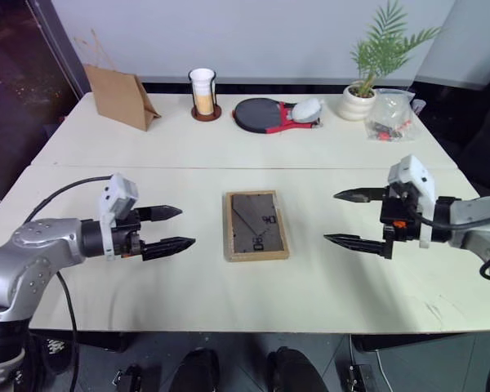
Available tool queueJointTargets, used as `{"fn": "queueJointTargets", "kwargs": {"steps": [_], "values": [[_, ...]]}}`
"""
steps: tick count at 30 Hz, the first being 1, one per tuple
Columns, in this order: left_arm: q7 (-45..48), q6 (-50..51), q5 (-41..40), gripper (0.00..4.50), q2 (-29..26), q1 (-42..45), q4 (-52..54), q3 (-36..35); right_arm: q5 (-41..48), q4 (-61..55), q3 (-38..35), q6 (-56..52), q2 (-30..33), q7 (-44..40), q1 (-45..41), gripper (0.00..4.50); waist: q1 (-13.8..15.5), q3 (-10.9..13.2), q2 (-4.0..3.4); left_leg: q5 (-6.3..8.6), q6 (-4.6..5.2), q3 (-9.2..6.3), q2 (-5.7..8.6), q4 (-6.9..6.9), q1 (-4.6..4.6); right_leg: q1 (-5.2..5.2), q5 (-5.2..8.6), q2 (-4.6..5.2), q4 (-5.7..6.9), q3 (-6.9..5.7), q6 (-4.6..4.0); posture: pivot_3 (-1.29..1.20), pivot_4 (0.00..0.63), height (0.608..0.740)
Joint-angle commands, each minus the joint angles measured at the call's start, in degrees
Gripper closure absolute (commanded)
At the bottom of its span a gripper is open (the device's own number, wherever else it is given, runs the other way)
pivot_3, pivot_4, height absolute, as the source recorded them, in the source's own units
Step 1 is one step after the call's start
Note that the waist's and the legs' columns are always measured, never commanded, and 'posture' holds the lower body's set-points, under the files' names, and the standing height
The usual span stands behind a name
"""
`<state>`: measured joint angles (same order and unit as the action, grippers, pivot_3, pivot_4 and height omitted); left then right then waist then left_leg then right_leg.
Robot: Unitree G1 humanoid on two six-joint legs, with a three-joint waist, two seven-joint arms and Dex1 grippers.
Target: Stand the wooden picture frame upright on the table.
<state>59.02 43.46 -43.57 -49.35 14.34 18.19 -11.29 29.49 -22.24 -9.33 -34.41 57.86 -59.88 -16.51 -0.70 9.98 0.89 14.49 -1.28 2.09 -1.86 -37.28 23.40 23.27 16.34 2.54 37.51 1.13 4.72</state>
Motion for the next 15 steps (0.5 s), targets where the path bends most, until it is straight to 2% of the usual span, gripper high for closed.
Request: {"fn": "queueJointTargets", "kwargs": {"steps": [1,15], "values": [[0.56,-1.01,0.14,0.0,-0.03,1.46,0.55,0.55,-0.24,-0.88,-1.81,0.32,1.23,0.04,0.74,0.05,0.01,0.0,0.0,0.0,0.0,0.0,0.0,0.0,0.0,0.0,0.0,0.0,0.0,0.0,0.0,0.0,0.15,0.74],[-0.82,-0.64,0.19,0.0,1.2,1.62,1.03,0.89,-1.0,-0.94,-0.52,0.69,0.4,1.66,1.61,0.05,-0.01,0.0,0.0,0.0,0.0,0.0,0.0,-0.01,-0.01,-0.01,0.0,-0.02,0.02,0.0,0.0,0.0,0.15,0.74]]}}
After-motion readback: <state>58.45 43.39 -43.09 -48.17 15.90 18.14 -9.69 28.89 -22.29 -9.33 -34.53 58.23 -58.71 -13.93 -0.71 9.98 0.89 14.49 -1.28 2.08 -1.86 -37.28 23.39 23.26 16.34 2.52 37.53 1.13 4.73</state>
